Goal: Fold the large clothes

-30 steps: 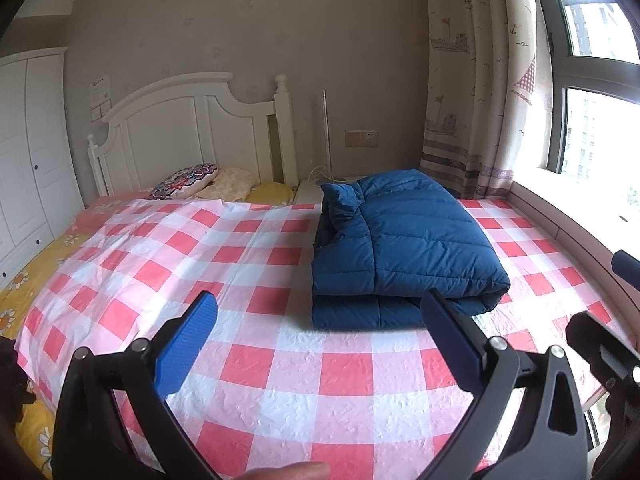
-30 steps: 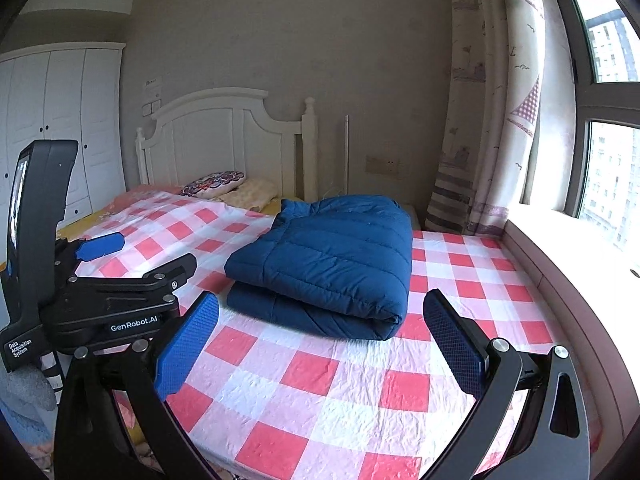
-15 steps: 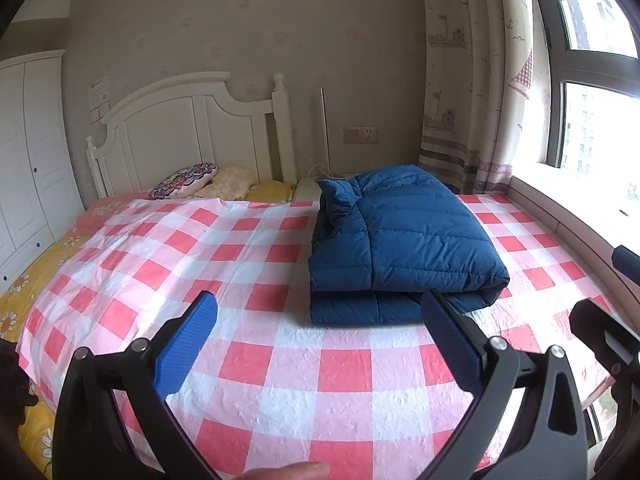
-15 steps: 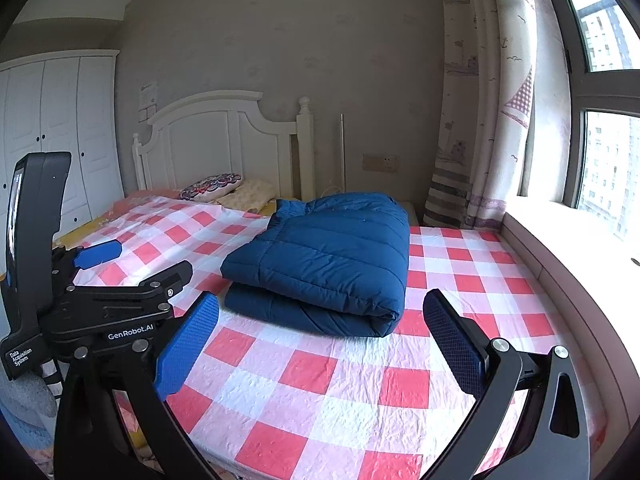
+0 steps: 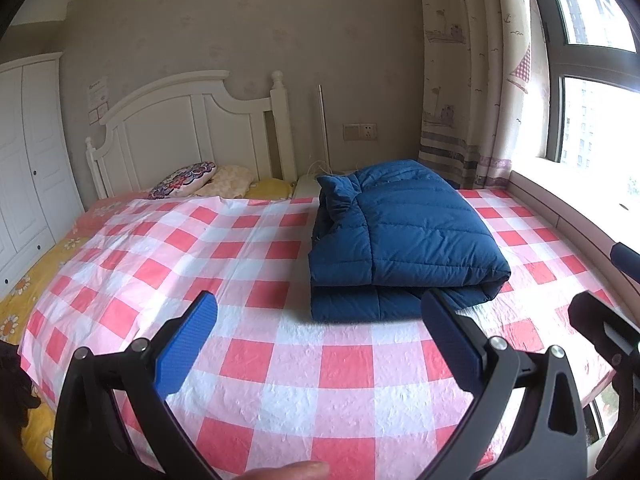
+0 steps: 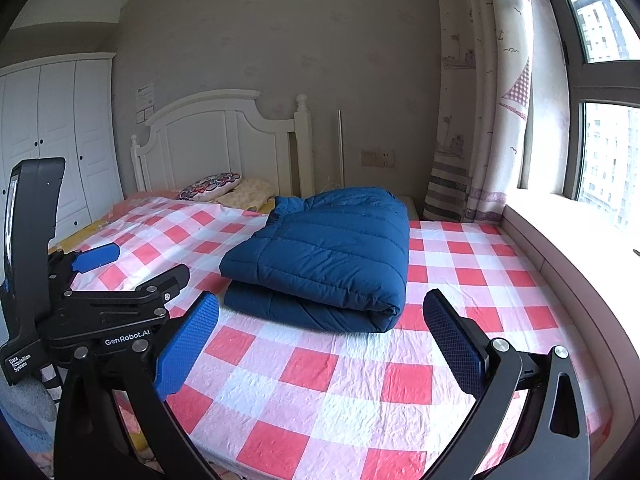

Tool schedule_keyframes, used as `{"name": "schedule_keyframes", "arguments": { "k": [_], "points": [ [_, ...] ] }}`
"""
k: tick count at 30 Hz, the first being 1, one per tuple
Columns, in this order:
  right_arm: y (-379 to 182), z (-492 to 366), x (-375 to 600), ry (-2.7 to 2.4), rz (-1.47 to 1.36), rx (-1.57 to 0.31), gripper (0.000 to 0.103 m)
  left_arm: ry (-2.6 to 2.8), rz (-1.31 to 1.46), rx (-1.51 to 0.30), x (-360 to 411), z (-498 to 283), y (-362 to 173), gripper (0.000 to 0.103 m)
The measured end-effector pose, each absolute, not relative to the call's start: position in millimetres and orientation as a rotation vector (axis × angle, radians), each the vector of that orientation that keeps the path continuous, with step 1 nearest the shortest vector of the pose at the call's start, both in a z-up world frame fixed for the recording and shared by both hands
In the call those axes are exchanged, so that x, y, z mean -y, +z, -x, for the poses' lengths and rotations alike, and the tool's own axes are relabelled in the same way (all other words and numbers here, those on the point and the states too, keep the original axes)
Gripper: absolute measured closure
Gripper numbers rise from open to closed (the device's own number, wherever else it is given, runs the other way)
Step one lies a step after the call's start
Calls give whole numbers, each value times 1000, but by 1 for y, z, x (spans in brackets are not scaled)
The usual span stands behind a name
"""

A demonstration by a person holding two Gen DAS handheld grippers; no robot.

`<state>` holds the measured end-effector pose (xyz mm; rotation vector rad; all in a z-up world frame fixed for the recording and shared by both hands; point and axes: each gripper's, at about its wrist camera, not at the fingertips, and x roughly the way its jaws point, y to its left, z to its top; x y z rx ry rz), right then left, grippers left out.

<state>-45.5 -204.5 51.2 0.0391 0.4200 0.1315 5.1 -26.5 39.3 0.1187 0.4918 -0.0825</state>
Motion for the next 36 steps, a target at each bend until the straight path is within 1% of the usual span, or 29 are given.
{"name": "schedule_keyframes", "arguments": {
  "k": [15,36],
  "points": [
    [51,47,202,132,-57,-418,5,-81,-129,-475,25,-1,46,2],
    [71,62,191,146,-56,-374,5,-64,-121,-412,12,16,70,2]
  ]
}}
